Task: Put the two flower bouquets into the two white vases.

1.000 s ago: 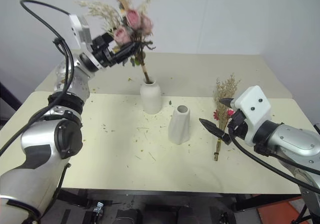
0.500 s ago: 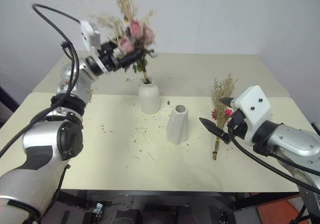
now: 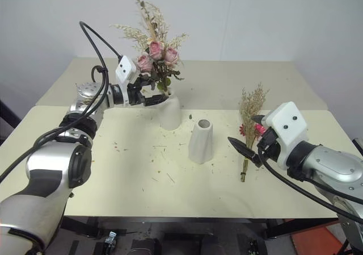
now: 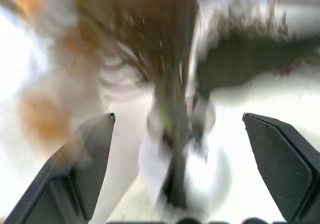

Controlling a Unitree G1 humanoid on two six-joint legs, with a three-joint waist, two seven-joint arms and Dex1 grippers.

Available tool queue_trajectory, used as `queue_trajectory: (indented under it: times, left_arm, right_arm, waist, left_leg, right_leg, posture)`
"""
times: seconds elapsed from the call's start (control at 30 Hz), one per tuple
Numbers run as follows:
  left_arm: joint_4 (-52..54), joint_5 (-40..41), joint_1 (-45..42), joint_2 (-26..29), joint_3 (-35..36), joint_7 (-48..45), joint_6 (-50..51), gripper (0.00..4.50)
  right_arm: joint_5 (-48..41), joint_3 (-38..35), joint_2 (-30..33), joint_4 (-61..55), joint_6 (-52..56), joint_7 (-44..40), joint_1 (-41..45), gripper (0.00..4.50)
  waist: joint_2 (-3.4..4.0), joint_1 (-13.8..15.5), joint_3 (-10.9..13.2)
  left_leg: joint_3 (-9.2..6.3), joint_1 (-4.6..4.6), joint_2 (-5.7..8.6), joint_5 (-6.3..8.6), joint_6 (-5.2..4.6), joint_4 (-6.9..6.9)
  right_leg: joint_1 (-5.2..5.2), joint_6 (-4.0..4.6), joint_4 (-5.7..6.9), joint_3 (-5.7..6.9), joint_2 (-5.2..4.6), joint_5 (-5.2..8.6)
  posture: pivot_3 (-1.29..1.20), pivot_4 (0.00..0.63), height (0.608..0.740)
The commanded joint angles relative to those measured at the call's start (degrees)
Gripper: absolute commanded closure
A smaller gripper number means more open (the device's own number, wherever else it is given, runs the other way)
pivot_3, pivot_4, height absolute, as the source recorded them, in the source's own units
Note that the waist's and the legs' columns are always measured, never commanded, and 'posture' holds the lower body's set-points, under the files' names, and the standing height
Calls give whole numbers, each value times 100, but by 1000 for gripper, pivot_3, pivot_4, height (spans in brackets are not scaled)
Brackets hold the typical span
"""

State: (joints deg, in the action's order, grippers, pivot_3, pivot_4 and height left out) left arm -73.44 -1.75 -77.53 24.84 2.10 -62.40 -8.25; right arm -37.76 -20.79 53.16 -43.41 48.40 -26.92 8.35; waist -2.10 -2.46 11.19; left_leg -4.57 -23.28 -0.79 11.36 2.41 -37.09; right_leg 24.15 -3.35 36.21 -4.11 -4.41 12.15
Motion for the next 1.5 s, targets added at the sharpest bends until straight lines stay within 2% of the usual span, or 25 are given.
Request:
queue_trajectory:
  times: [0.03, 0.27, 0.37, 0.47, 0.63, 0.77, 0.97, 1.1, 1.27, 1.37, 1.5]
  left_arm:
    - [237, 97, -196, 196, 67, -233, 26, 30]
    - [1036, 510, 310, 844, 254, -1388, 192, 30]
    - [1862, 1064, 859, 1226, 452, -2257, 831, 30]
    - [3201, 1933, 1703, 1539, 872, -2726, 1643, 30]
    - [5348, 3367, 2779, 1496, 1431, -2610, 2969, 30]
    - [6146, 3978, 3098, 1114, 1462, -2287, 3275, 30]
    - [6578, 3771, 3295, 667, 739, -2176, 3029, 30]
    - [6344, 3345, 3177, 500, 367, -1904, 2660, 30]
    - [6182, 3222, 3103, 420, 241, -1832, 2400, 30]
    - [6151, 3170, 3131, 441, 190, -1790, 2348, 0]
    - [6206, 3104, 3218, 509, 164, -1732, 2311, 0]
  right_arm:
    - [74, -181, 2, -191, -17, 78, 12, 0]
    - [106, -258, -38, -217, 0, 104, -17, 0]
    - [87, -382, -32, -152, 93, 126, -56, 0]
    - [60, -379, 65, 207, 517, 269, 110, 0]
    - [167, 41, 27, 1097, 1409, 673, 783, 0]
    - [327, 605, -216, 2045, 2238, 990, 1626, 0]
    - [476, 1020, -650, 2976, 3095, 1136, 2497, 0]
    - [624, 1098, -1092, 3267, 3370, 1302, 2632, 0]
    - [804, 1030, -1508, 3485, 3375, 1390, 2660, 0]
    - [930, 1089, -1651, 3593, 3308, 1405, 2619, 581]
    - [1079, 1000, -1790, 3703, 3358, 1431, 2607, 1942]
  waist:
    - [0, 1, 0]
    - [1, -32, 0]
    - [3, -52, -1]
    - [3, -52, -1]
    - [3, 13, -1]
    - [4, 50, -3]
    - [4, 4, -4]
    - [4, -8, -4]
    - [5, -12, -4]
    - [5, -11, -4]
    - [5, -11, -4]
  left_leg:
    - [0, 0, 0, 0, 0, 0]
    - [1, 1, -2, 0, 0, 2]
    - [2, 6, -5, 0, 0, 4]
    - [1, 7, -8, 0, 0, 1]
    - [0, 6, -10, 0, 0, -5]
    - [1, 13, -8, 0, 0, -10]
    - [2, 7, -7, 0, -1, -12]
    - [2, 5, -8, 2, -3, -11]
    - [2, 6, -7, 2, -3, -12]
    - [2, 4, -7, 2, -4, -11]
    - [2, 5, -7, 2, -4, -11]
  right_leg:
    - [0, 0, 0, 0, 0, 0]
    - [2, 1, 0, -1, 0, 0]
    - [1, 3, 7, -2, 1, 0]
    - [1, 4, 12, -1, 2, 0]
    - [0, 7, 13, 2, 1, -1]
    - [-9, 7, 13, 1, 0, -1]
    - [-1, 12, 11, -1, 2, -3]
    - [0, 13, 9, -2, 3, -3]
    - [1, 14, 11, -3, 3, -5]
    - [1, 14, 8, -2, 2, -5]
    - [1, 14, 9, -2, 3, -5]
  posture:
    - [0, 150, 740]
    - [0, 150, 740]
    - [0, 150, 740]
    - [0, 150, 740]
    - [0, 150, 740]
    - [0, 150, 740]
    - [0, 150, 740]
    - [0, 150, 740]
    - [0, 150, 740]
    - [0, 150, 740]
    - [0, 150, 740]
